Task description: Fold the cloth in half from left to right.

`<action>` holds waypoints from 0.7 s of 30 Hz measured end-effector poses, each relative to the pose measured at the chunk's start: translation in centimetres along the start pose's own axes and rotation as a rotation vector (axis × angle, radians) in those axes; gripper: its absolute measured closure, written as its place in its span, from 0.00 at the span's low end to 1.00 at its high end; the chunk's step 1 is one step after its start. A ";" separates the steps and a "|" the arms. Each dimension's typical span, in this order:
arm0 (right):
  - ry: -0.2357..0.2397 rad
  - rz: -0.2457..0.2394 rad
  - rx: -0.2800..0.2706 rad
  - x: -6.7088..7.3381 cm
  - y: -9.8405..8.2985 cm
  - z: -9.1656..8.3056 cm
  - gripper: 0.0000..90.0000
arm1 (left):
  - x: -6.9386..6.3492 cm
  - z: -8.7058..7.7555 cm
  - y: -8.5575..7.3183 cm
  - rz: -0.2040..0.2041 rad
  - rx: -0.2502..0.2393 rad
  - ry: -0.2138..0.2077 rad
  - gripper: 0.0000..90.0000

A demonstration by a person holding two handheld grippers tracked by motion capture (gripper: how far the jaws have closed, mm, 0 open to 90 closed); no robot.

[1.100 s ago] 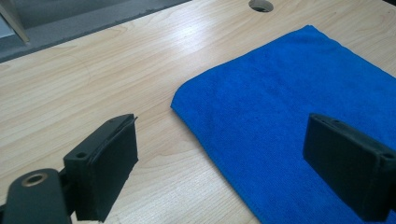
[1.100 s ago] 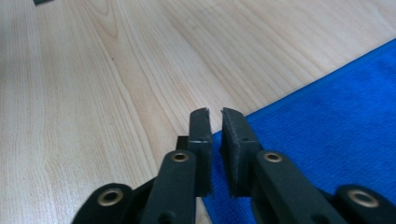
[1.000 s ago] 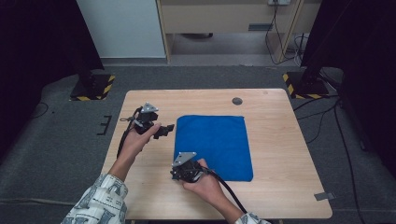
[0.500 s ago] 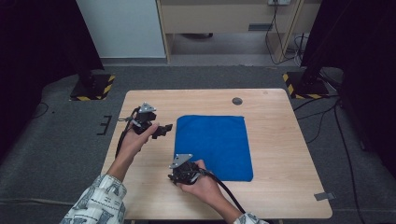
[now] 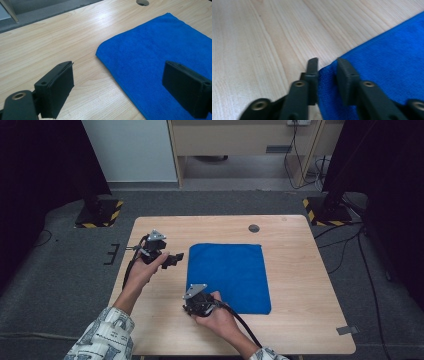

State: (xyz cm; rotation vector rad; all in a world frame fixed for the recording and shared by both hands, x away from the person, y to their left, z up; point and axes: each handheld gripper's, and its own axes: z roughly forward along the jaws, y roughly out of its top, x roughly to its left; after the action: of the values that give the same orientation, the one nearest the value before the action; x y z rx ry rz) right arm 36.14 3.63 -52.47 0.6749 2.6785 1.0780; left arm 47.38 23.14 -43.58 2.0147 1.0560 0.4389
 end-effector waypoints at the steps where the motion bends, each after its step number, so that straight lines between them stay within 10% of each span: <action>1: -0.006 0.012 0.001 -0.2 0.0 0.0 0.89 | 0.0 0.0 0.0 0.000 0.000 0.000 0.11; 21: 0.044 0.056 -0.080 0.5 0.6 -1.2 0.97 | 0.7 2.5 0.0 0.018 0.041 0.014 0.12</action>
State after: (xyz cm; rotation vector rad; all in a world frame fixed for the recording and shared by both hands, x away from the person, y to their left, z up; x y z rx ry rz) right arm 35.49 3.55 -51.13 0.7240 2.6505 1.2212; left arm 49.32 22.46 -45.13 2.0618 1.0640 0.4440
